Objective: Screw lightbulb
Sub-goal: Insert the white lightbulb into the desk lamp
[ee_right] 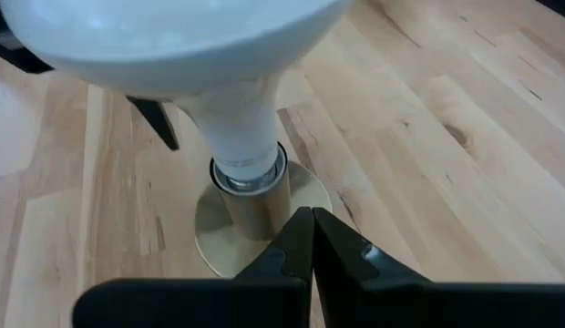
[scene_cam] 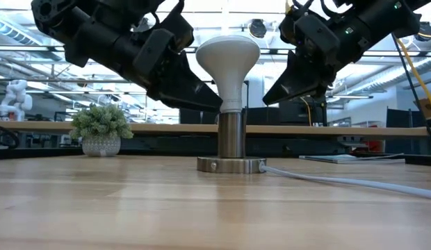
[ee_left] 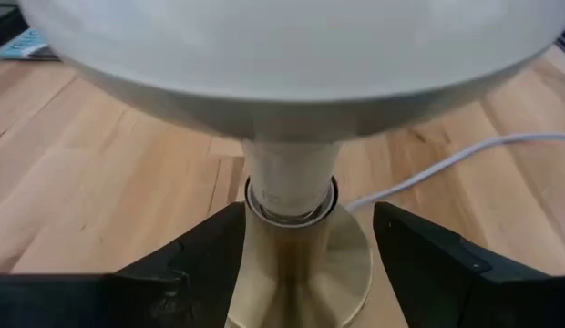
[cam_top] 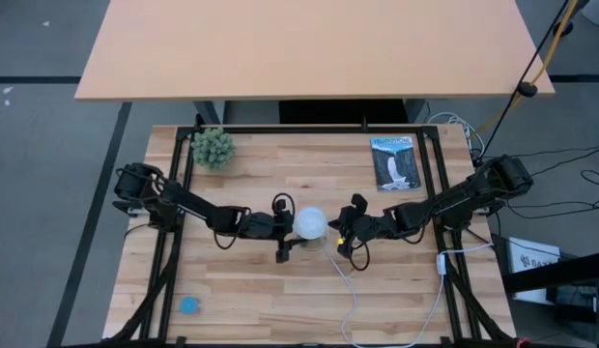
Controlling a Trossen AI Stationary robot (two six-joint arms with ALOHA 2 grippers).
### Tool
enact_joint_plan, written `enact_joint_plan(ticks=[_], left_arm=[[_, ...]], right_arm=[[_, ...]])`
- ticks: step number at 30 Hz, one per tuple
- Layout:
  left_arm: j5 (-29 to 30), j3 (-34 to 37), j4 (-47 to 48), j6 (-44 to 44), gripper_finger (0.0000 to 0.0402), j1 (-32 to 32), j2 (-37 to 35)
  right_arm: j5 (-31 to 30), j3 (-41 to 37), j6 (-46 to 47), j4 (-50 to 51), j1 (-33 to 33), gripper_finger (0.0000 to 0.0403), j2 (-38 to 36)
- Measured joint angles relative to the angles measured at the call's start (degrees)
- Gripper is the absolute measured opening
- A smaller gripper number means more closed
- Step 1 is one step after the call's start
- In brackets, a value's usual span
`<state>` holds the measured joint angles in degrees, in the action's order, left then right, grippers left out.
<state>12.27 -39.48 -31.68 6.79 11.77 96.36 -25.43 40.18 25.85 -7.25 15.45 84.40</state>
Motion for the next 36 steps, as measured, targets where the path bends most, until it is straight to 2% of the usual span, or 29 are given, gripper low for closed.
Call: enact_joint_plan(ticks=[4, 19, 36], left_arm=[[0.0, 0.0, 0.1, 2.2, 0.0247, 0.1, 0.0], [0.0, 0.0, 0.6, 1.7, 0.0247, -1.0, 0.0], [0.1, 0.0, -5.5, 1.5, 0.0247, -1.4, 0.0]], right_arm=[[0.0, 0.0, -2.2, -2.8, -0.1, 0.0, 1.3], [0.3, 0.0, -4.4, -6.7, -0.1, 0.0, 2.4], [0.3, 0.0, -4.5, -6.3, -0.1, 0.0, 2.4]])
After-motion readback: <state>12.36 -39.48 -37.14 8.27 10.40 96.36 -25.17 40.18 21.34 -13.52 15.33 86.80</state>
